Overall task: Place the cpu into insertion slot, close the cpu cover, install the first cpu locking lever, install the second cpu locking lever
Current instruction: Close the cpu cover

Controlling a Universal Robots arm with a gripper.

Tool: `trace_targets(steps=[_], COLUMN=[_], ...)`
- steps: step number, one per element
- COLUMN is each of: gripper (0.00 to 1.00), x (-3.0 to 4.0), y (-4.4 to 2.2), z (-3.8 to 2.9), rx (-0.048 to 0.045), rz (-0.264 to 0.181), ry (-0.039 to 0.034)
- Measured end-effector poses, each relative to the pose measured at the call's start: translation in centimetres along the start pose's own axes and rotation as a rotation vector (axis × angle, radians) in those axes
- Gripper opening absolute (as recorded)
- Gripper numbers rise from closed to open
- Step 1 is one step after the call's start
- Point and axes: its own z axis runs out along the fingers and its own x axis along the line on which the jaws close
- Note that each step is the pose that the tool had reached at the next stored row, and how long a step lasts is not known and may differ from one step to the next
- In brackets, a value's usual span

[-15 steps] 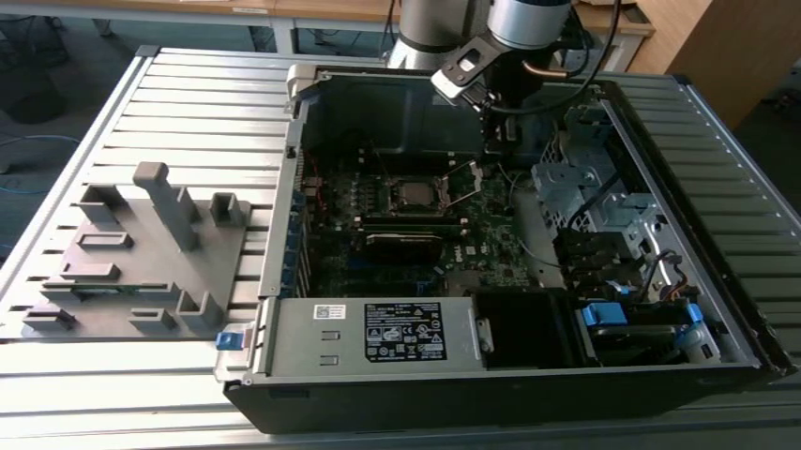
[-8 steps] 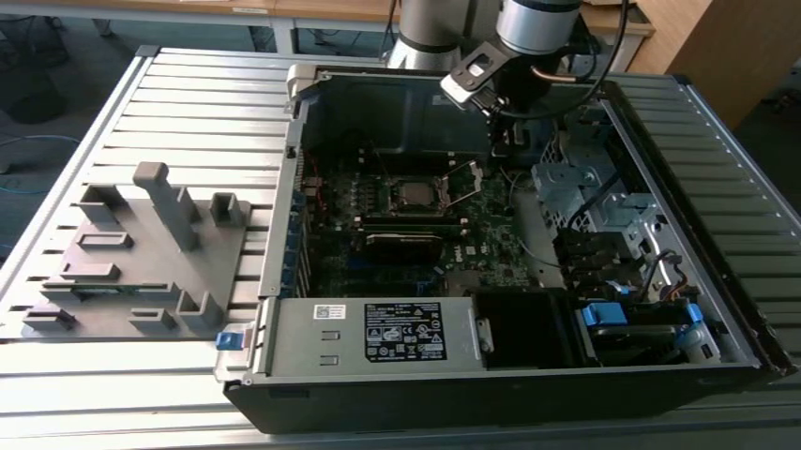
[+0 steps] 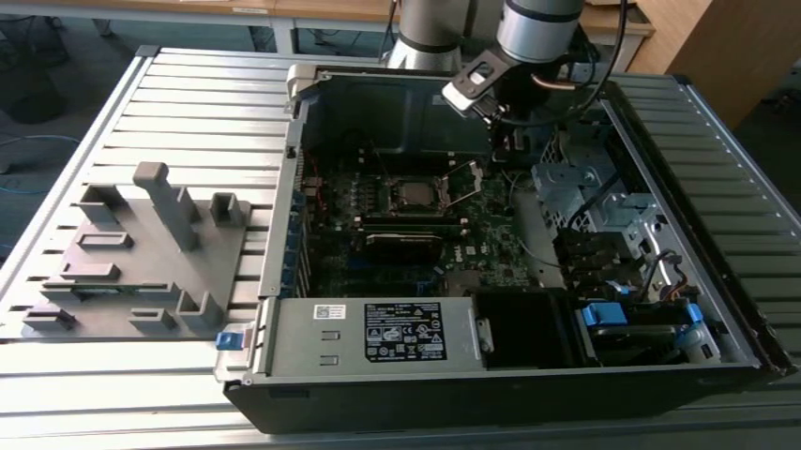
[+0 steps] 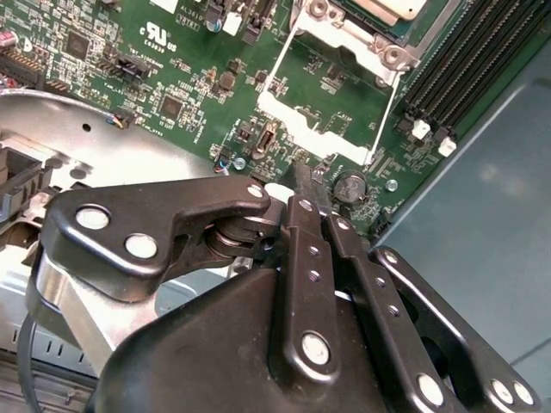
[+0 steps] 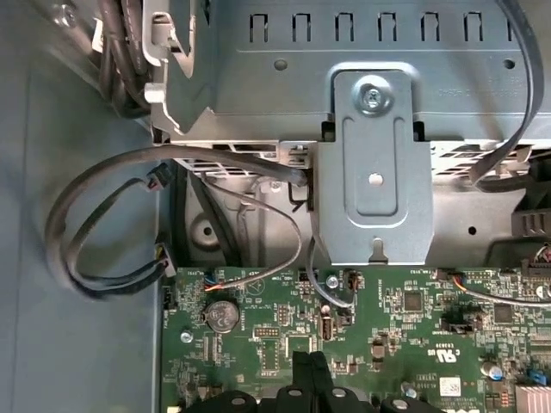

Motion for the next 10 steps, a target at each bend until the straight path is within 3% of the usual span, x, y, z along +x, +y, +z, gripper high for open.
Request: trace_targets(steps=[10], gripper=[0.1], x=[0.02], y=[0.06], z=[0.95], rx=[0.0], rz=[0.0], ry=[0.0])
